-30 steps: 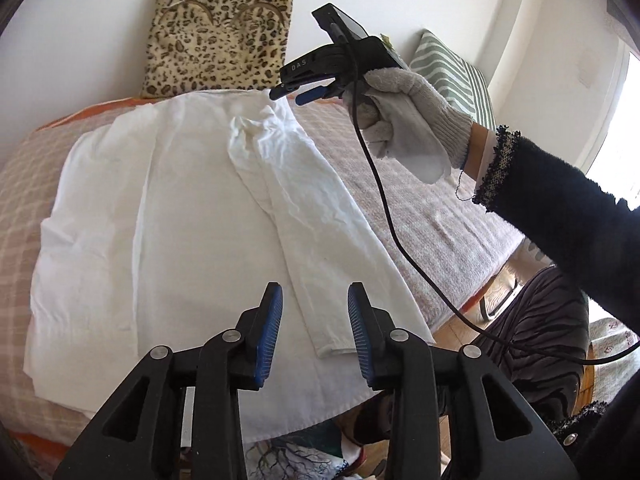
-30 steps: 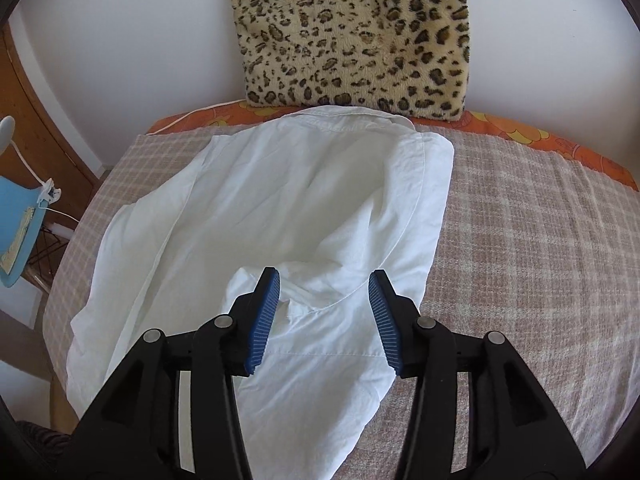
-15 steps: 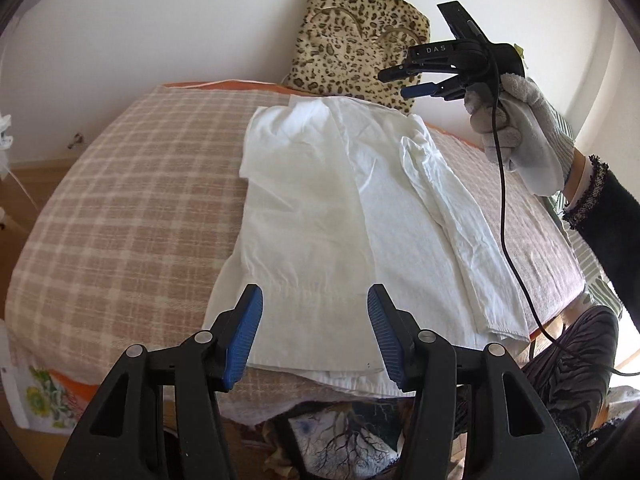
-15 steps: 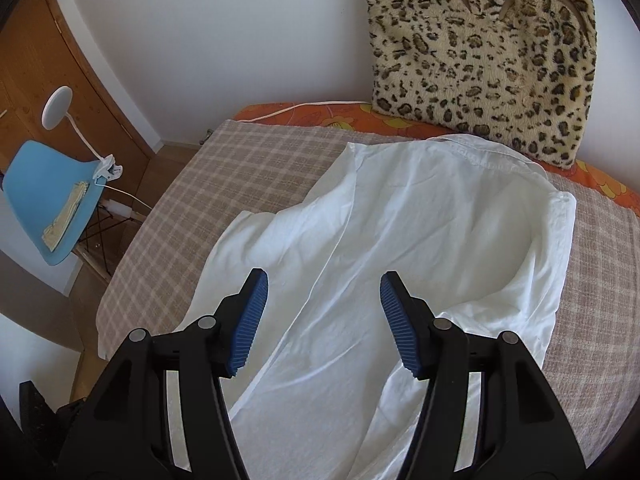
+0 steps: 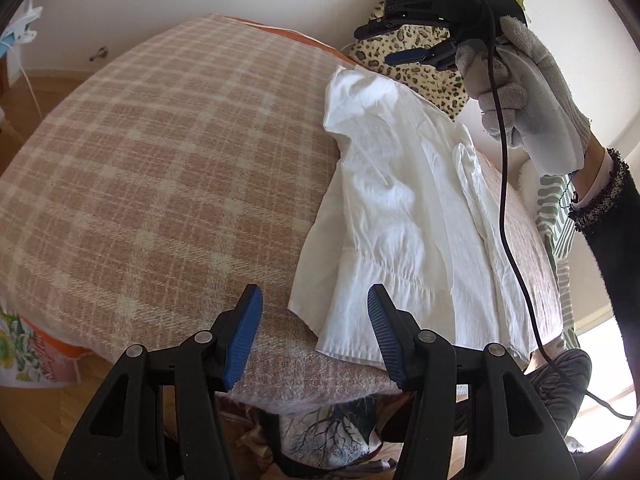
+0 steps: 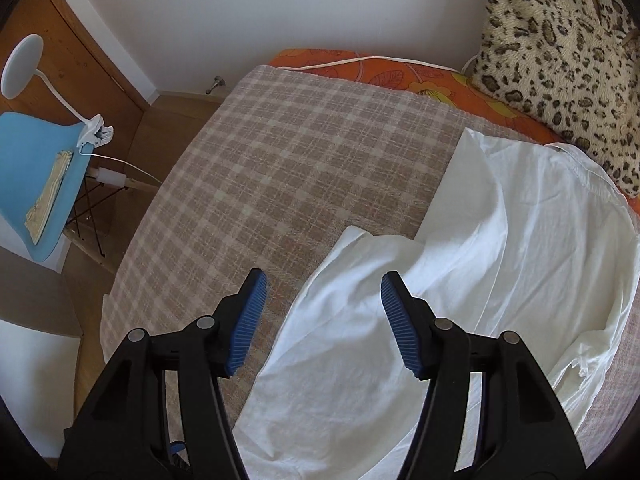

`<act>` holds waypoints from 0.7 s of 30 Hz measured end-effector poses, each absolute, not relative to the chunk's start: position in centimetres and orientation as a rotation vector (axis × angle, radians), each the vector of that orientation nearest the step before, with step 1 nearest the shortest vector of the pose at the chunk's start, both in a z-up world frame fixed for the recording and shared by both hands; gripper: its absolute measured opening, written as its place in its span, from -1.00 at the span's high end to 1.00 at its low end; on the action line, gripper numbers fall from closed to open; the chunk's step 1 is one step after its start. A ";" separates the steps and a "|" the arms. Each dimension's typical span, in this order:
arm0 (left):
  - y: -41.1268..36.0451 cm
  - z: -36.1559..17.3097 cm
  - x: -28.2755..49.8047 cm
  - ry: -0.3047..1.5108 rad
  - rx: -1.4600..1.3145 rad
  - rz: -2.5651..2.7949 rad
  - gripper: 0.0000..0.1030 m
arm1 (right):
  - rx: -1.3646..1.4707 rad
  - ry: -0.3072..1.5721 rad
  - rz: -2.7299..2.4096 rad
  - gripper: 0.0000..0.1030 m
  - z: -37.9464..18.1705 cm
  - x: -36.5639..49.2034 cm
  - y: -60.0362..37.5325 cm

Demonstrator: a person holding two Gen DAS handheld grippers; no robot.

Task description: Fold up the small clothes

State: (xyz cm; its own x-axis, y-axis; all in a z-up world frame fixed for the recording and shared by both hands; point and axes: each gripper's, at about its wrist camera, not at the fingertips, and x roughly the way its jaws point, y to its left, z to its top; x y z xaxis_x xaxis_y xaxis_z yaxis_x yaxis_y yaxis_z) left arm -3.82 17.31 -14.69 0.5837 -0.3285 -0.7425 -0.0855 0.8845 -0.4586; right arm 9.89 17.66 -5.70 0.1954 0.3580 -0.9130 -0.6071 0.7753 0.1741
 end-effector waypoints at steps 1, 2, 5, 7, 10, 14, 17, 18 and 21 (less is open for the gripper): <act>17.3 -14.8 -3.7 0.951 -0.487 -0.153 -0.04 | -0.261 1.199 0.671 -0.22 -6.0 10.0 18.4; 17.3 -15.0 -3.7 0.954 -0.497 -0.156 -0.04 | -0.282 1.196 0.652 -0.22 -6.3 10.2 19.2; 17.4 -15.2 -3.7 0.955 -0.518 -0.174 -0.04 | -0.358 1.181 0.588 -0.23 -7.3 10.8 21.4; 17.2 -15.2 -3.7 0.950 -0.512 -0.183 0.00 | -0.398 1.188 0.538 -0.24 -8.4 11.3 22.4; 17.2 -15.2 -3.6 0.947 -0.513 -0.187 0.01 | -0.484 1.176 0.445 -0.24 -10.2 11.9 23.6; 17.0 -15.3 -3.1 0.950 -0.507 -0.196 0.01 | -0.573 1.155 0.360 -0.25 -12.2 12.7 24.2; 16.5 -15.2 -2.6 0.948 -0.477 -0.200 0.04 | -0.592 1.173 0.315 -0.25 -13.6 13.5 23.8; 16.4 -15.3 -2.5 0.949 -0.471 -0.201 0.25 | -0.593 1.174 0.307 -0.25 -13.9 13.6 23.6; 16.1 -15.6 -2.5 0.961 -0.460 -0.194 0.82 | -0.559 1.178 0.315 -0.25 -13.9 13.9 23.0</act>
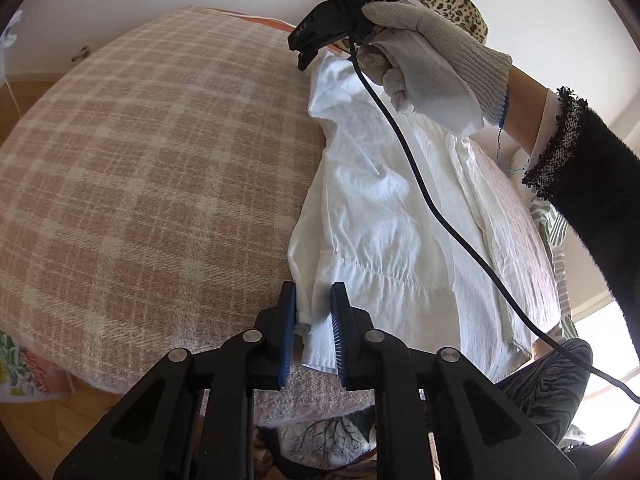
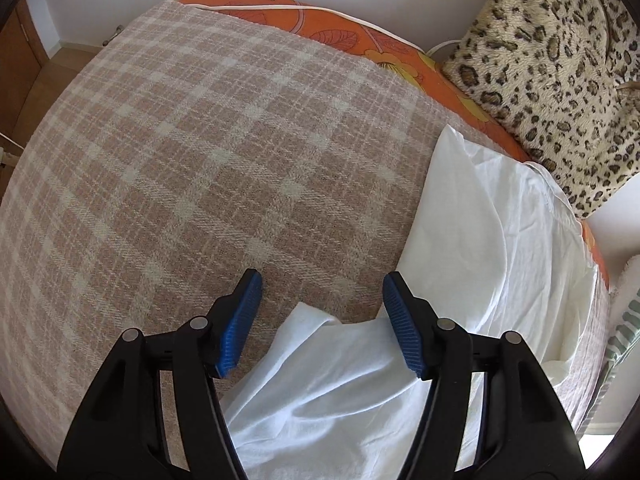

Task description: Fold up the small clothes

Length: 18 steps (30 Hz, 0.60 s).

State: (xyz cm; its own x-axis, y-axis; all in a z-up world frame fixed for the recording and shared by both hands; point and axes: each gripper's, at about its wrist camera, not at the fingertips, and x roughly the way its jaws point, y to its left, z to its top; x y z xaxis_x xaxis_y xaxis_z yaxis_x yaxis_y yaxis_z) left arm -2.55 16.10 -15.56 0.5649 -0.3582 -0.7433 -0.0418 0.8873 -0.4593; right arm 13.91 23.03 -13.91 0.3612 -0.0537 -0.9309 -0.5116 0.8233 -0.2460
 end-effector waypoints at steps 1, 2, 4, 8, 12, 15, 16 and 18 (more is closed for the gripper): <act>16.0 -15.6 -2.6 0.961 -0.458 -0.201 0.88 | -0.557 1.180 0.315 -0.25 -13.9 14.0 22.9; 16.0 -15.4 -2.7 0.953 -0.462 -0.204 0.90 | -0.560 1.177 0.312 -0.25 -13.9 14.2 22.8; 15.6 -14.9 -3.0 0.931 -0.451 -0.211 0.92 | -0.562 1.174 0.310 -0.07 -13.9 14.4 22.5; 14.2 -13.4 -3.7 0.872 -0.382 -0.244 0.93 | -0.528 1.202 0.305 0.66 -13.7 15.4 21.3; 12.3 -12.5 -4.2 0.839 -0.333 -0.290 0.94 | -0.469 1.221 0.327 0.77 -12.8 16.0 19.8; 11.2 -11.8 -4.4 0.816 -0.291 -0.328 0.95 | -0.434 1.218 0.346 0.79 -11.5 16.2 18.5; 10.9 -11.5 -4.5 0.808 -0.281 -0.337 0.96 | -0.425 1.214 0.349 0.80 -11.1 16.3 18.1; 10.3 -11.0 -4.6 0.794 -0.257 -0.353 0.96 | -0.404 1.207 0.361 0.80 -10.1 16.4 17.2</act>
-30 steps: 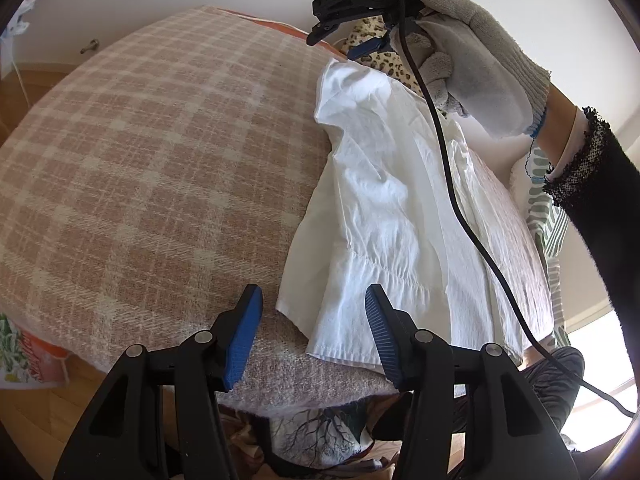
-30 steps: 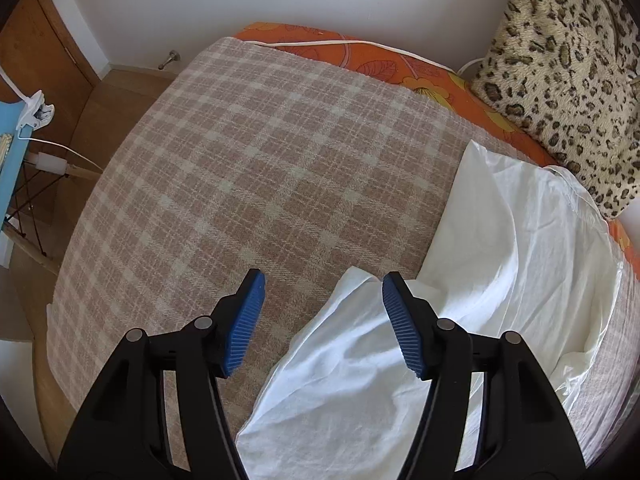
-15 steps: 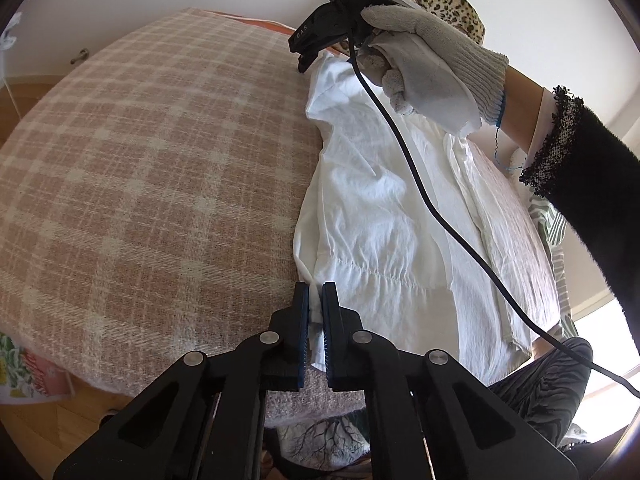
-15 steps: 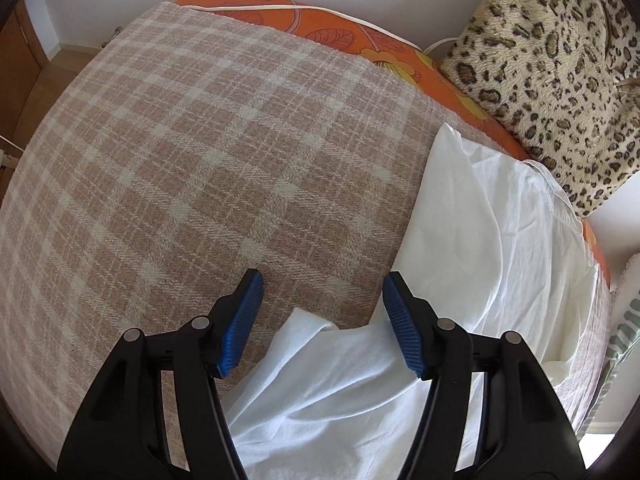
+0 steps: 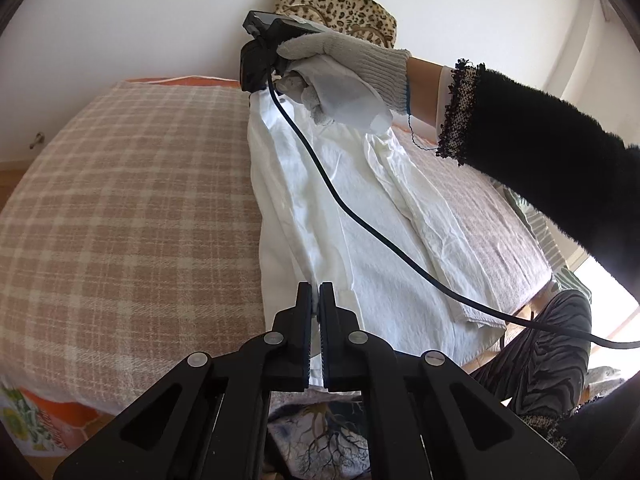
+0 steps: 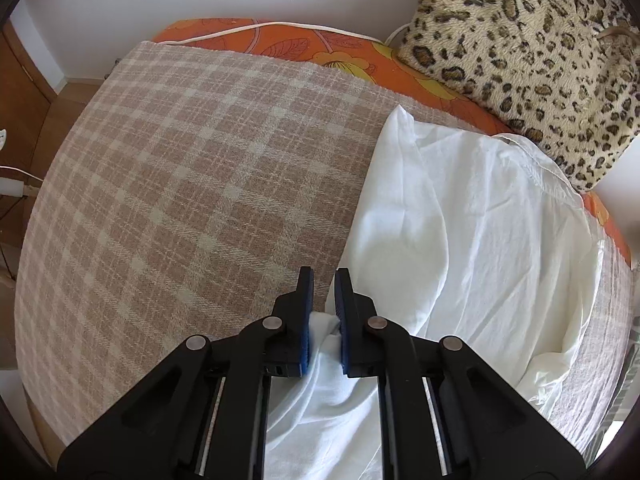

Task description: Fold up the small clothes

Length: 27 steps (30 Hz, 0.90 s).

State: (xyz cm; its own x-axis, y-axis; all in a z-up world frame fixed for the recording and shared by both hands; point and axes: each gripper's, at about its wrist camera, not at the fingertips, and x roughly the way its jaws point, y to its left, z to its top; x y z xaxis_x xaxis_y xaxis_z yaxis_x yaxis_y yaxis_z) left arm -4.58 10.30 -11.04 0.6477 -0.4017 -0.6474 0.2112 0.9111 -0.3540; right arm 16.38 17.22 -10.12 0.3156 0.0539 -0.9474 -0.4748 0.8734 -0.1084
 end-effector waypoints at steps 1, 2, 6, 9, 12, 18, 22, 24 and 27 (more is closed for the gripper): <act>10.0 -10.9 -4.5 0.791 -0.256 -0.361 0.96 | -0.391 1.205 0.368 0.81 -9.6 16.6 16.6; 9.9 -10.8 -4.4 0.792 -0.259 -0.371 0.96 | -0.386 1.200 0.374 0.81 -9.3 16.8 16.1; 9.1 -10.9 -4.1 0.807 -0.269 -0.404 0.96 | -0.367 1.186 0.396 0.81 -7.8 16.7 13.9; 7.4 -10.6 -3.8 0.817 -0.266 -0.445 0.96 | -0.331 1.166 0.432 0.81 -7.1 16.5 12.2; 5.3 -10.3 -3.7 0.830 -0.258 -0.496 0.96 | -0.279 1.143 0.464 0.81 -6.7 16.4 9.9; 0.6 -10.0 -2.8 0.852 -0.204 -0.601 0.96 | -0.158 1.123 0.502 0.81 -6.9 17.2 5.0; -1.8 -10.8 -2.2 0.900 -0.167 -0.648 0.96 | -0.067 1.137 0.523 0.81 -8.0 18.2 2.2; -2.6 -11.3 -2.0 0.929 -0.149 -0.661 0.96 | -0.022 1.156 0.529 0.81 -8.9 18.6 1.3; -2.7 -11.9 -1.9 0.978 -0.145 -0.682 0.87 | -0.018 1.175 0.517 0.81 -10.2 18.8 0.8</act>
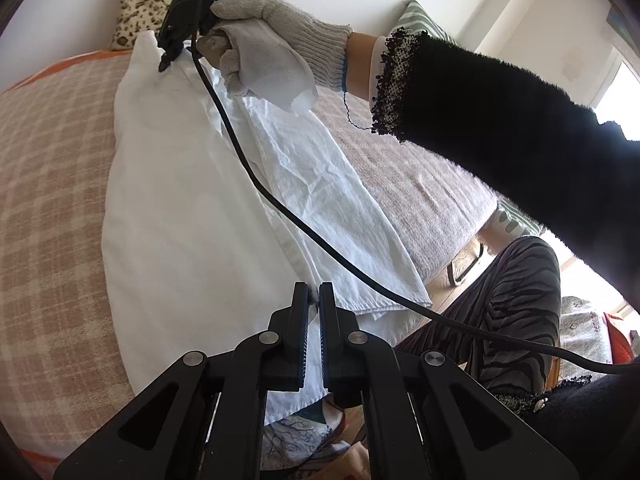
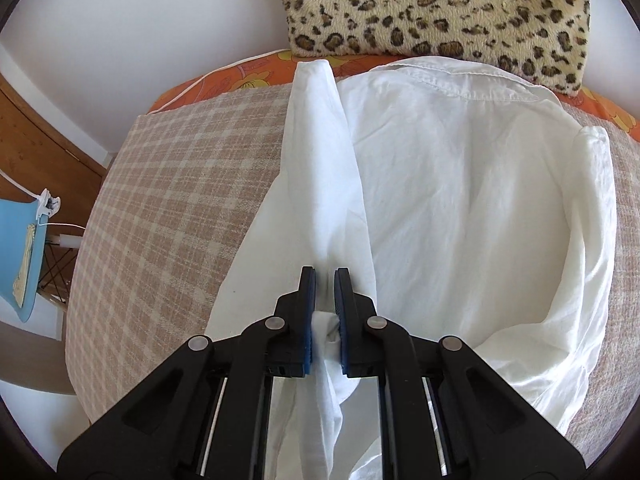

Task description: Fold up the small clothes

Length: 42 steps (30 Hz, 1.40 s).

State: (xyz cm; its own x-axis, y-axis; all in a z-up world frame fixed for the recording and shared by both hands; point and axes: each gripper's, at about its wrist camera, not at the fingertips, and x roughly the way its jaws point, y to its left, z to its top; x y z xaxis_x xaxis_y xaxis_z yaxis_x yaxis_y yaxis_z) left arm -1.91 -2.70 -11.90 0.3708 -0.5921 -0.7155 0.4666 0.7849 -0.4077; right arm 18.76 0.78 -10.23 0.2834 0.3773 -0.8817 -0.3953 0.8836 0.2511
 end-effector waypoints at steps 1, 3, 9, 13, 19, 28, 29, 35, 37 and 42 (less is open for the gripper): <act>-2.9 -12.2 -1.9 0.998 -0.139 -0.697 0.84 | -0.021 1.175 0.513 0.81 -10.5 18.8 0.7; -2.9 -12.2 -2.5 1.012 -0.134 -0.712 0.77 | -0.039 1.181 0.501 0.80 -11.1 18.9 0.4; 1.5 -9.6 -5.0 0.892 -0.169 -0.641 0.43 | -0.122 1.167 0.474 0.46 -9.7 18.6 -0.4; 6.3 -10.5 -3.6 0.885 -0.297 -0.477 0.14 | -0.163 1.044 0.428 0.16 -6.0 17.6 -1.4; 7.6 -14.8 -1.6 1.049 -0.440 -0.407 0.14 | -0.192 0.978 0.574 0.16 -3.9 15.8 1.6; 8.2 -16.4 -2.0 1.076 -0.517 -0.445 0.81 | -0.233 1.064 0.557 0.20 -9.1 16.8 5.8; 8.2 -16.4 -2.0 1.071 -0.510 -0.445 0.84 | -0.238 1.067 0.544 0.21 -9.6 17.1 5.9; 7.1 -16.1 -3.3 1.038 -0.429 -0.434 0.91 | -0.299 1.070 0.454 0.25 -12.5 18.5 6.4; 7.1 -16.4 -3.9 1.039 -0.417 -0.428 0.91 | -0.317 1.040 0.442 0.24 -12.7 18.3 6.7; 6.8 -15.8 -4.4 1.032 -0.367 -0.431 0.90 | -0.291 1.054 0.447 0.23 -11.1 18.2 6.4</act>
State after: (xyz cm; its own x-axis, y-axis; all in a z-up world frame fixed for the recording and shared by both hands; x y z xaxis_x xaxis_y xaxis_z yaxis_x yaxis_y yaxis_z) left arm -4.42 6.80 -15.84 0.4431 -0.5071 -0.7392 0.1697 0.8571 -0.4863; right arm 18.18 6.45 -11.15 0.4172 0.2138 -0.8833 -0.4863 0.8736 -0.0183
